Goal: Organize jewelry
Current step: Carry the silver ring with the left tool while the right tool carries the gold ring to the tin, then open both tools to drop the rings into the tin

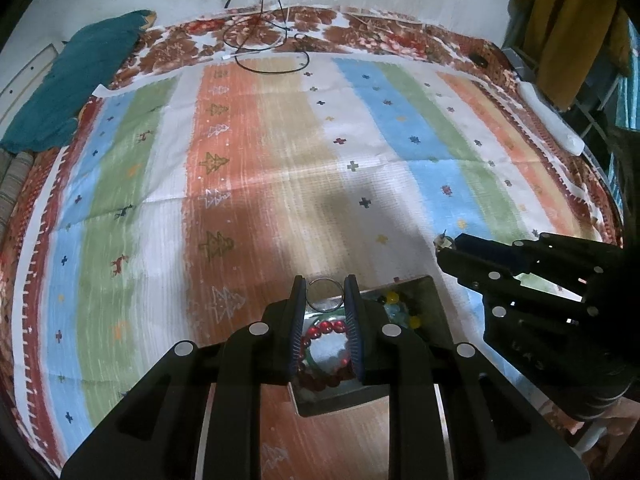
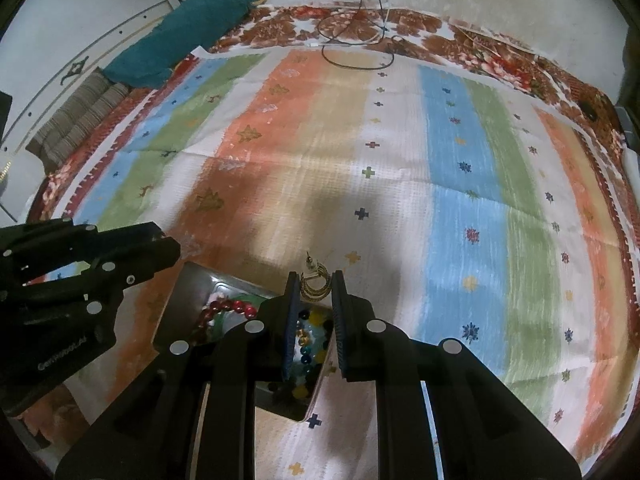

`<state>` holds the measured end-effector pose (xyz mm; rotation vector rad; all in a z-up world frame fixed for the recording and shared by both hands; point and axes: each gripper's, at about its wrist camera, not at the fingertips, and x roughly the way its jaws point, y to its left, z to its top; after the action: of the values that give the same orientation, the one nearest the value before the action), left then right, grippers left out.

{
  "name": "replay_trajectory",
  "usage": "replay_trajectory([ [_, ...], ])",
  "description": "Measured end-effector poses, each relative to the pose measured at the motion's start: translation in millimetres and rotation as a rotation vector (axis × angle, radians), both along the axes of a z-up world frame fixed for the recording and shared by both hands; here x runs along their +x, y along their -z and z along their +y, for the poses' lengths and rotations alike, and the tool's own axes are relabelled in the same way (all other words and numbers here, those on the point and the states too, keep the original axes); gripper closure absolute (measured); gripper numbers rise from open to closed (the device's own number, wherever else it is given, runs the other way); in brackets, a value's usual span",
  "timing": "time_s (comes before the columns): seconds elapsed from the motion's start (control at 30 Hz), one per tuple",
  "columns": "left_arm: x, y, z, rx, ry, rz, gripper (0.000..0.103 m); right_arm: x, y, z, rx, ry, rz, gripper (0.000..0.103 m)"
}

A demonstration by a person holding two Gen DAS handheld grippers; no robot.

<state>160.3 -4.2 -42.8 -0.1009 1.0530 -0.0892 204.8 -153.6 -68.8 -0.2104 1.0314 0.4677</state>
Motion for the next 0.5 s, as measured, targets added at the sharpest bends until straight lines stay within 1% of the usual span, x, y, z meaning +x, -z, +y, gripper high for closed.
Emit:
replay_trajectory([
  [0.33,-20,-9,1,-0.025,-0.014,-0.029,0.084,-23,-5,0,0.025,-0.022,-0.012,0.086],
  [0.5,-23,-8,0,-0.024,-0.012,-0.024,0.084,-31,-6,5,0.019,-0.046,-0.019,0.086],
])
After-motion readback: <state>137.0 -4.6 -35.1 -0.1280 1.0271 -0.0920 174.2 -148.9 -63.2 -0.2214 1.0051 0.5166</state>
